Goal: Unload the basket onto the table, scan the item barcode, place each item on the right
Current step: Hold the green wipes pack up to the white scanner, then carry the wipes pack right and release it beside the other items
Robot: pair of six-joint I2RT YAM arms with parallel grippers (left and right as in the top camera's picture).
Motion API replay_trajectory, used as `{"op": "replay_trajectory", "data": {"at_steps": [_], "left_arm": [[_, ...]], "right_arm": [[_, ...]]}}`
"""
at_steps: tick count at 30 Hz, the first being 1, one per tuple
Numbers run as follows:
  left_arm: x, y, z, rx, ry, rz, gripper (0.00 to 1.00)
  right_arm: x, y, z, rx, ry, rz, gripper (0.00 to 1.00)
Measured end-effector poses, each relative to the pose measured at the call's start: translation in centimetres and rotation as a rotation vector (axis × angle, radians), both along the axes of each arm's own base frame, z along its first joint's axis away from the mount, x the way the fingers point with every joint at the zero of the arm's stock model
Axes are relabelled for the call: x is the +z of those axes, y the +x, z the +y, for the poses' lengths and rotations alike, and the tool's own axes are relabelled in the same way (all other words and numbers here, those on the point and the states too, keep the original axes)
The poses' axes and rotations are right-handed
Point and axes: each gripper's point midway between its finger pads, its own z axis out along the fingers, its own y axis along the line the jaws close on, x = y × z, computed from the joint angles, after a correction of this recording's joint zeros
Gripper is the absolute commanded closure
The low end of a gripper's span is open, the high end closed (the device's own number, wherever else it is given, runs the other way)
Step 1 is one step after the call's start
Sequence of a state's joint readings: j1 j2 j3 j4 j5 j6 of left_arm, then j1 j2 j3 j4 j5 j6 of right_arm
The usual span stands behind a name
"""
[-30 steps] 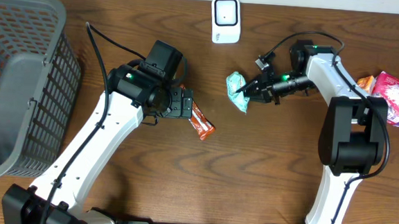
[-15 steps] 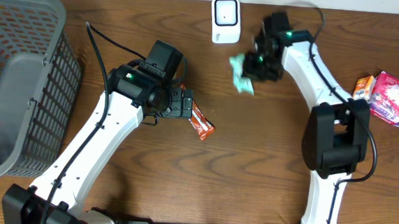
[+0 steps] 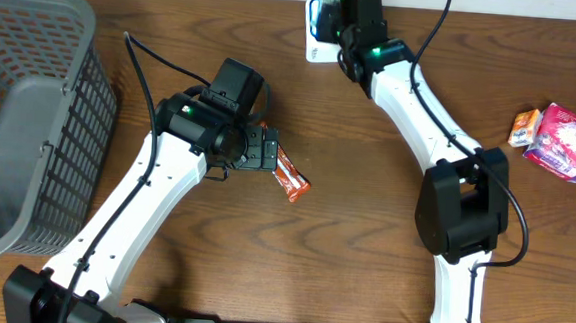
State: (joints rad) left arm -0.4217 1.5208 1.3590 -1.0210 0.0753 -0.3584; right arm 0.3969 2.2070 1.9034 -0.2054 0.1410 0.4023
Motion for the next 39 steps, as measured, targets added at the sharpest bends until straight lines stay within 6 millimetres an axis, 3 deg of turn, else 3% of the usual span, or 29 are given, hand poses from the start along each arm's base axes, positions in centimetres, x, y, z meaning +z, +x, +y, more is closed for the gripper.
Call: {"op": "replay_trajectory", "data": {"at_steps": [4, 11, 16, 18, 22, 27, 30, 39], "left_arm": [[0.0, 0.0, 0.0, 0.000, 0.000, 0.000, 0.00], [0.0, 0.0, 0.0, 0.000, 0.000, 0.000, 0.00], [0.0, 0.0, 0.0, 0.000, 0.000, 0.000, 0.00], [0.0, 0.0, 0.0, 0.000, 0.000, 0.000, 0.00], [0.0, 0.0, 0.0, 0.000, 0.000, -0.001, 0.00], [0.0, 0.0, 0.0, 0.000, 0.000, 0.000, 0.00], [0.0, 0.0, 0.0, 0.000, 0.000, 0.000, 0.00], [0.0, 0.0, 0.0, 0.000, 0.000, 0.000, 0.00]], "right_arm": [[-0.3, 0.7, -0.2, -0.037, -0.003, -0.026, 0.99], [-5.9, 1.2, -1.1, -0.070, -0.053, 0.059, 0.99], [-5.8, 1.5, -3.3, -0.106, -0.057, 0.077, 0.99], [-5.5, 1.4, -5.9, -0.145, -0.070, 0.106, 0.99], [-5.0, 0.2, -14.3, -0.289, -0.123, 0.210, 0.99], [-5.6, -3.3, -26.5, -0.501, -0.184, 0.379, 0.99], [-7.3, -6.1, -31.7, -0.579, -0.191, 0.503, 0.99], [-11.6, -10.6, -37.4, -0.636, -0.201, 0.718, 0.99]]}}
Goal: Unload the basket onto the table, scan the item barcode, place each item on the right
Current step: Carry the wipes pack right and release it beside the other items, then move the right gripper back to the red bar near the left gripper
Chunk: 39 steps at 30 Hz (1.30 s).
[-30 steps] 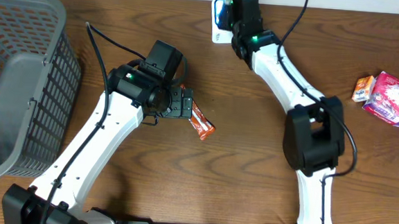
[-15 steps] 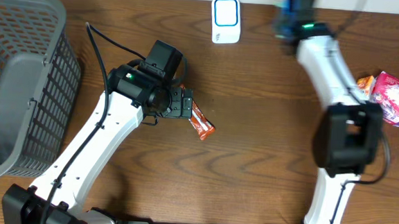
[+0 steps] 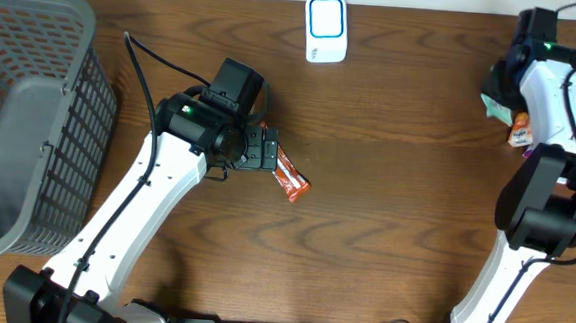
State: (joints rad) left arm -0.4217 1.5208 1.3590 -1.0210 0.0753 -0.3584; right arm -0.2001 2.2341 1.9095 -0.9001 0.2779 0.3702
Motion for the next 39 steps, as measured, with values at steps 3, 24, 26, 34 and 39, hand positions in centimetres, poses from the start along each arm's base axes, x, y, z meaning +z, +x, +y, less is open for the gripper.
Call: {"op": "replay_trajectory", "data": {"at_steps": [3, 24, 26, 34, 39], "left_arm": [[0.0, 0.0, 0.0, 0.000, 0.000, 0.000, 0.00], [0.0, 0.0, 0.0, 0.000, 0.000, 0.000, 0.00], [0.0, 0.0, 0.0, 0.000, 0.000, 0.000, 0.00], [0.0, 0.0, 0.0, 0.000, 0.000, 0.000, 0.00], [0.0, 0.0, 0.0, 0.000, 0.000, 0.000, 0.00]], "right_arm": [[-1.2, -1.0, -1.8, -0.030, 0.008, 0.038, 0.99], [-3.7, -7.0, -6.7, -0.083, 0.026, 0.223, 0.40], [-3.6, -7.2, -6.7, -0.083, 0.027, 0.229, 0.32], [3.4, -5.5, -5.5, -0.052, 0.050, 0.028, 0.01], [12.0, -4.8, -2.3, 0.029, 0.129, -0.203, 0.01]]}}
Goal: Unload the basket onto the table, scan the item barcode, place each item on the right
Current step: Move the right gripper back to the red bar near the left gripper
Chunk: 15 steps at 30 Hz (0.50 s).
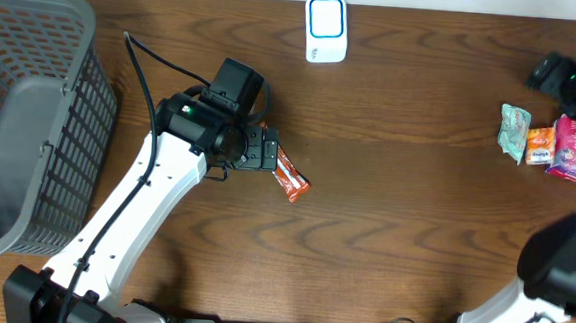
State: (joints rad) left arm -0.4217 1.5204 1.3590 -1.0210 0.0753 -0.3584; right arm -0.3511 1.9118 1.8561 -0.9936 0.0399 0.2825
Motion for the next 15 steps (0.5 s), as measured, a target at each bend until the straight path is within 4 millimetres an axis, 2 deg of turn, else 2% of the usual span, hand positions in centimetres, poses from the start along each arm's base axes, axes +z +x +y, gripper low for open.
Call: {"op": "replay_trajectory", "data": {"at_steps": [2, 4, 9, 11, 12, 15], "left_arm": [[0.0, 0.0, 0.0, 0.000, 0.000, 0.000, 0.00], [0.0, 0.0, 0.0, 0.000, 0.000, 0.000, 0.00], [0.0, 0.0, 0.0, 0.000, 0.000, 0.000, 0.00], [0.0, 0.0, 0.0, 0.000, 0.000, 0.000, 0.00], [0.0, 0.0, 0.0, 0.000, 0.000, 0.000, 0.00], [0.0, 0.0, 0.0, 0.000, 0.000, 0.000, 0.00]], "right_arm": [[2.2, 0.2, 1.9, 0.052, 0.063, -0.072, 0.01], [3.2, 0.4, 4.5, 0.123, 0.159, -0.110, 0.01], [2.3, 0.4, 10.4, 0.259, 0.352, -0.088, 0.01], [1.6, 0.1, 13.5, 0.318, 0.411, -0.046, 0.01], [1.5, 0.0, 14.2, 0.332, 0.423, -0.039, 0.01], [0.4, -0.3, 18.1, 0.411, 0.454, 0.006, 0.01]]}}
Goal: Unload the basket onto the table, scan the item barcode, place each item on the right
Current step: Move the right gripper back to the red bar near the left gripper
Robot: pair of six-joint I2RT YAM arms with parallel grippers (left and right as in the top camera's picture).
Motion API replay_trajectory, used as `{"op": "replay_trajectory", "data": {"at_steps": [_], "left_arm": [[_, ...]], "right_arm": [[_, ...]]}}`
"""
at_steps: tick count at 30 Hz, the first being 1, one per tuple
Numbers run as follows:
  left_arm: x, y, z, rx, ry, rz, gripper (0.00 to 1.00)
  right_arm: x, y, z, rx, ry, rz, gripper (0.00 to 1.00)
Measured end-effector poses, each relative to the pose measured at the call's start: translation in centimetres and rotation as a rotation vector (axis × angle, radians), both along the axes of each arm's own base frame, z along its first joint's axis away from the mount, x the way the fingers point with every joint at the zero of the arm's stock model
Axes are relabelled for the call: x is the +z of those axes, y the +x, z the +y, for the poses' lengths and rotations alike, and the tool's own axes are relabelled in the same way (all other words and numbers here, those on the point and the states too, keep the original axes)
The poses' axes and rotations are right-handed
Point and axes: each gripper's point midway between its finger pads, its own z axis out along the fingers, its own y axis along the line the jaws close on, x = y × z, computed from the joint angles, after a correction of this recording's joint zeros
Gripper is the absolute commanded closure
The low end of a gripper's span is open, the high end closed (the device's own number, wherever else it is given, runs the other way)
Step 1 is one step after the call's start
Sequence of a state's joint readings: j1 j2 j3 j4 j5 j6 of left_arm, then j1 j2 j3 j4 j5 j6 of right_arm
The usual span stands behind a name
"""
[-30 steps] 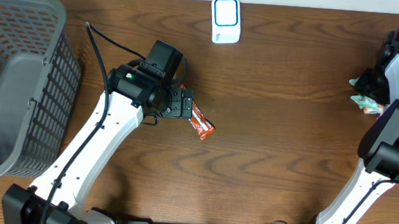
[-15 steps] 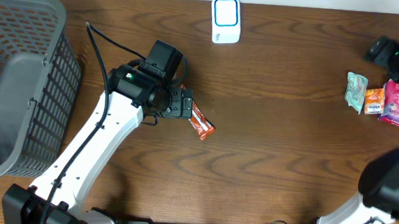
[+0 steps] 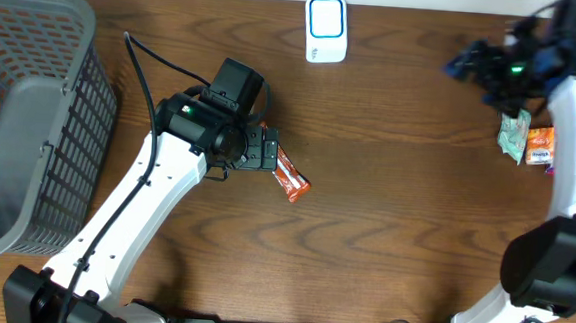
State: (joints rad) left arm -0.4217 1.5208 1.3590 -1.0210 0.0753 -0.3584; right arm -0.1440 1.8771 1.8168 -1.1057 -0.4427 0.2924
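The white barcode scanner (image 3: 326, 29) with its blue face stands at the back middle of the table. My left gripper (image 3: 271, 156) hangs mid-table, shut on one end of an orange snack bar (image 3: 292, 178) that juts out to the lower right. My right gripper (image 3: 469, 64) is at the back right, blurred, with nothing visible in it. It is left of and behind a pale green packet (image 3: 515, 133) lying on the table.
A grey mesh basket (image 3: 25, 115) fills the left side. An orange packet (image 3: 540, 145) lies beside the green one at the right edge, partly under the right arm. Bare wood lies between the scanner and the right gripper.
My right gripper has moved left from the far right edge to a spot behind the green packet. The packets, the left gripper and the snack bar have not moved.
My right gripper was at the scanner with the pale green packet. Then it held that packet at the right side by the other packets. Later the packet lay on the table and the gripper was clear of it. The left gripper kept the snack bar still throughout.
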Motion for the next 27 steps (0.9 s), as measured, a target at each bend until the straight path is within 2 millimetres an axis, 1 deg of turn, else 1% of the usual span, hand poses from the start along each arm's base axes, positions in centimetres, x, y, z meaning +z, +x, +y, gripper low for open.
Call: {"op": "replay_trajectory", "data": {"at_steps": [6, 8, 10, 13, 17, 19, 21, 24, 27], "left_arm": [[0.0, 0.0, 0.0, 0.000, 0.000, 0.000, 0.00], [0.0, 0.0, 0.0, 0.000, 0.000, 0.000, 0.00], [0.0, 0.0, 0.0, 0.000, 0.000, 0.000, 0.00], [0.0, 0.0, 0.0, 0.000, 0.000, 0.000, 0.00], [0.0, 0.0, 0.0, 0.000, 0.000, 0.000, 0.00], [0.0, 0.0, 0.0, 0.000, 0.000, 0.000, 0.00], [0.0, 0.0, 0.0, 0.000, 0.000, 0.000, 0.00], [0.0, 0.0, 0.0, 0.000, 0.000, 0.000, 0.00], [0.0, 0.0, 0.0, 0.000, 0.000, 0.000, 0.00]], "right_arm": [[-2.6, -0.6, 6.3, 0.139, -0.006, 0.026, 0.01], [-3.7, -1.1, 8.4, 0.189, -0.010, 0.040, 0.01], [-4.1, -1.4, 10.1, 0.228, -0.015, 0.042, 0.01], [-4.2, -1.7, 12.2, 0.275, -0.025, 0.029, 0.01], [-4.6, -1.4, 14.7, 0.323, -0.031, -0.019, 0.01], [-5.3, -1.4, 16.1, 0.337, -0.025, -0.038, 0.02], [-6.5, -1.6, 17.8, 0.342, -0.008, -0.049, 0.07], [-8.3, -1.8, 19.8, 0.315, 0.027, -0.057, 0.10], [-9.5, -2.1, 21.4, 0.298, 0.059, -0.067, 0.12]]}}
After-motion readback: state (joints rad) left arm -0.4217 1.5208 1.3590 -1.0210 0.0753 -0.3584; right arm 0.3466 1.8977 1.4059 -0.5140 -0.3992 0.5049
